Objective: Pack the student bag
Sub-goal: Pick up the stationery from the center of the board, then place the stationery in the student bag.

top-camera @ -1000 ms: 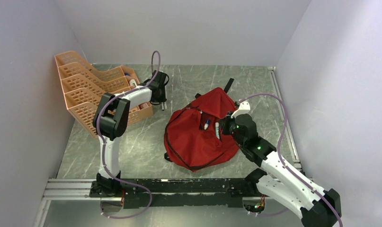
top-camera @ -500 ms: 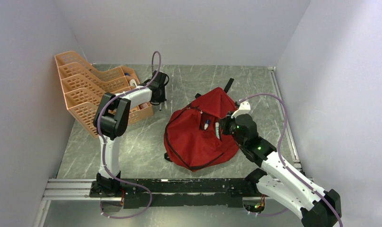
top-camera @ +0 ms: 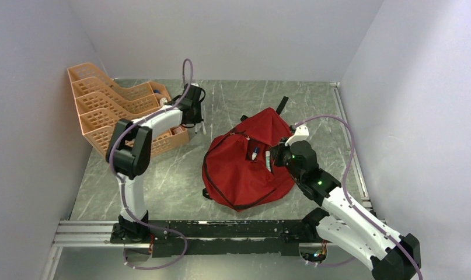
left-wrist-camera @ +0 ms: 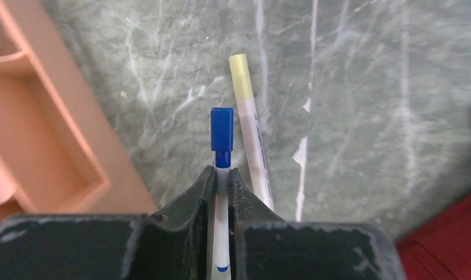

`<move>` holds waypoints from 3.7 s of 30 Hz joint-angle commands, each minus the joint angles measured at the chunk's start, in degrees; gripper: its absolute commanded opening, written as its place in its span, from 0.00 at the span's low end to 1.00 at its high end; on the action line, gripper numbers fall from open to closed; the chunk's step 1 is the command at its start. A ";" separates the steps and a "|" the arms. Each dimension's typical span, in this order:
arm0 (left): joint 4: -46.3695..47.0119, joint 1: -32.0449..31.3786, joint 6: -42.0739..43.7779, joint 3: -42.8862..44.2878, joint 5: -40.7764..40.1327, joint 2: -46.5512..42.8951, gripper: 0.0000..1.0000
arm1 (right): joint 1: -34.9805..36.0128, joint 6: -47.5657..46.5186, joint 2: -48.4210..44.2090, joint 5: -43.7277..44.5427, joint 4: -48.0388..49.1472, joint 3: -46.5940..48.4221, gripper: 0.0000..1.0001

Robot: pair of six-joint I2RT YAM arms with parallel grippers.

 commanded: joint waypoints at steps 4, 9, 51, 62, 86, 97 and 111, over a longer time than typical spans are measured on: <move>3.62 0.28 -3.44 -7.84 4.30 -15.97 0.05 | 0.16 1.17 -1.71 0.86 1.04 -1.25 0.00; 8.78 -0.60 -6.60 -18.02 9.78 -26.36 0.05 | 0.16 1.09 -1.91 1.24 1.38 -1.24 0.00; 28.71 -40.28 -25.36 -29.59 2.03 -30.85 0.05 | 0.15 2.62 -1.82 -1.82 2.60 -1.90 0.00; 25.36 -38.34 -26.22 -20.67 1.66 -20.94 0.05 | 0.15 2.93 -3.12 -2.19 1.76 -1.98 0.00; 37.25 -30.70 -32.52 -12.33 12.07 -7.61 0.13 | 0.15 3.27 -4.78 -3.48 1.00 -2.43 0.00; 35.46 -30.76 -31.18 -11.40 11.69 -7.26 0.41 | 0.17 2.78 -4.30 -3.40 1.12 -2.45 0.00; 30.61 -30.75 -19.23 -19.35 19.32 -17.67 0.38 | 0.17 2.40 -3.61 -3.04 2.00 -2.57 0.00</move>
